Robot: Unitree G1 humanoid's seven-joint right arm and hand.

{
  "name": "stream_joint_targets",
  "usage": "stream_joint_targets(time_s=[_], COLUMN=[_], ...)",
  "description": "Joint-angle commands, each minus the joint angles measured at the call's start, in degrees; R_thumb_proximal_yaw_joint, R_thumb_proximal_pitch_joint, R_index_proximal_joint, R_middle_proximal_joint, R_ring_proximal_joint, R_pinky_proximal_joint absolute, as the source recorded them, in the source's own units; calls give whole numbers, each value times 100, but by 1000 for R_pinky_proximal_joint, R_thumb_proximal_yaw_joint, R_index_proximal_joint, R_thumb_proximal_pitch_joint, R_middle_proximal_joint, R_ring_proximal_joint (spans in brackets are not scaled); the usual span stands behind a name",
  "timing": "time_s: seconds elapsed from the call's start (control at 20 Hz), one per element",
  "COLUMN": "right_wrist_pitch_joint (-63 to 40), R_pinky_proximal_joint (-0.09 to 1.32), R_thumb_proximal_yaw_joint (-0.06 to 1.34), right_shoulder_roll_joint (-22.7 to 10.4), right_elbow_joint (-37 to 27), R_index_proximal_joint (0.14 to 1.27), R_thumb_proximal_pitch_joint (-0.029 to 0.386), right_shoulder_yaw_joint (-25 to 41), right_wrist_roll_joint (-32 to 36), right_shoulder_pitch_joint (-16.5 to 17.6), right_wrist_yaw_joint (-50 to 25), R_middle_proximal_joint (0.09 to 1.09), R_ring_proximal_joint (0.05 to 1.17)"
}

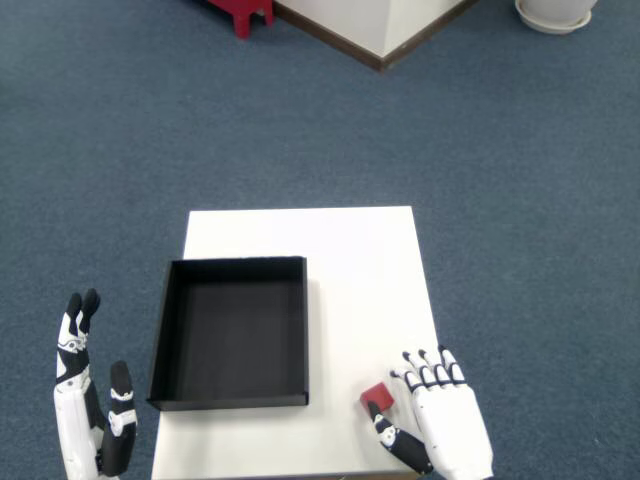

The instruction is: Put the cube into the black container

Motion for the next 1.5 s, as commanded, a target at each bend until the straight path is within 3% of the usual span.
stream_joint_targets(time_s=[0.05,0.8,1.5], right_wrist_pitch_joint=[102,275,353], R_pinky_proximal_joint=[-8,-11,-7], R_thumb_proximal_yaw_joint=[303,279,265], right_shoulder_roll_joint=[-43,88,138], right_elbow_joint=[17,20,0], R_index_proximal_joint=[587,611,620], R_thumb_proximal_pitch_joint=[133,115,113], right_shoulder_yaw_joint=[-50,-40,-59], right_wrist_roll_joint=[129,139,141], right_shoulder_pitch_joint=[-125,233,238], right_wrist_yaw_joint=[-186,351,286], R_middle_proximal_joint=[294,293,302], R_ring_proximal_joint=[274,268,272])
